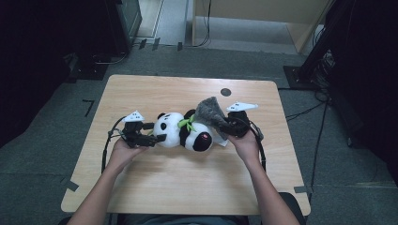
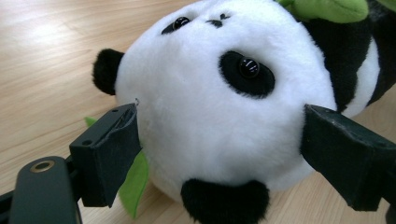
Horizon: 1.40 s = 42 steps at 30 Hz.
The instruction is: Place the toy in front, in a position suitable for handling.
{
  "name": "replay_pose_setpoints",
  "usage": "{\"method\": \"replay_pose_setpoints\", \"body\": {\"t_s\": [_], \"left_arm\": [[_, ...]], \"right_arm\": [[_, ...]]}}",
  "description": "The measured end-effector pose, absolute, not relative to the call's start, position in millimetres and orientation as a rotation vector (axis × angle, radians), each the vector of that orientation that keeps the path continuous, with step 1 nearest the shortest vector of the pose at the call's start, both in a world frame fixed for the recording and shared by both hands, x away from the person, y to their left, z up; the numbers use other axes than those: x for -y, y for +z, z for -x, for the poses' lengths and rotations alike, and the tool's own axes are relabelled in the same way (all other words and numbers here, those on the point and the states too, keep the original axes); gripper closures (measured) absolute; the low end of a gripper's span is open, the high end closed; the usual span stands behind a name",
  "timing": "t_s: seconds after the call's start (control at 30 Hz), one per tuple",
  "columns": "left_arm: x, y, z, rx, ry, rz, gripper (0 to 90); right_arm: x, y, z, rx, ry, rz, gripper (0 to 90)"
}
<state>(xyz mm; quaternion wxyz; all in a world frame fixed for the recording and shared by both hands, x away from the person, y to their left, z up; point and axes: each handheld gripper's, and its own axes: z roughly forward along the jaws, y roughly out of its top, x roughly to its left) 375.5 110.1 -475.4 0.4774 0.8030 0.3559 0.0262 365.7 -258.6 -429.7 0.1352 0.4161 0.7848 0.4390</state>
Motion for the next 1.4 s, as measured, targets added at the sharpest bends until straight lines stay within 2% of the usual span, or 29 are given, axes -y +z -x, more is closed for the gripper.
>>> {"method": "replay_pose_setpoints", "body": {"t_s": [0.2,0.27,0.37,0.4,0.57,0.7,0.9,1.03,1.13,1.4], "left_arm": [[-107,-491,-366,-0.784,0.163,-1.920,10.8],[-105,-495,-360,-0.789,0.182,-1.900,13.1],[-101,-490,-354,-0.787,0.217,-1.953,17.6],[-100,-489,-352,-0.793,0.227,-1.968,23.4],[-98,-483,-345,-0.802,0.249,-2.016,29.1],[-98,-483,-343,-0.822,0.239,-2.008,31.4],[-99,-484,-341,-0.828,0.249,-1.992,33.4],[-101,-482,-340,-0.855,0.239,-1.995,38.9],[-104,-480,-340,-0.861,0.238,-2.000,41.6],[-107,-482,-340,-0.866,0.237,-1.983,41.5]], "right_arm": [[256,-430,-365,-2.288,1.280,-1.206,73.8],[257,-429,-364,-2.285,1.282,-1.211,73.7],[258,-421,-363,-2.294,1.299,-1.215,73.3],[257,-413,-362,-2.294,1.316,-1.204,73.3],[248,-395,-360,-2.297,1.351,-1.146,73.2],[225,-380,-369,-2.356,1.368,-1.077,73.3],[193,-378,-391,-2.461,1.310,-1.042,73.1],[170,-376,-406,-2.518,1.289,-1.006,73.1],[148,-380,-417,-2.571,1.285,-0.980,73.0],[115,-400,-431,-2.638,1.280,-0.915,72.3]]}}
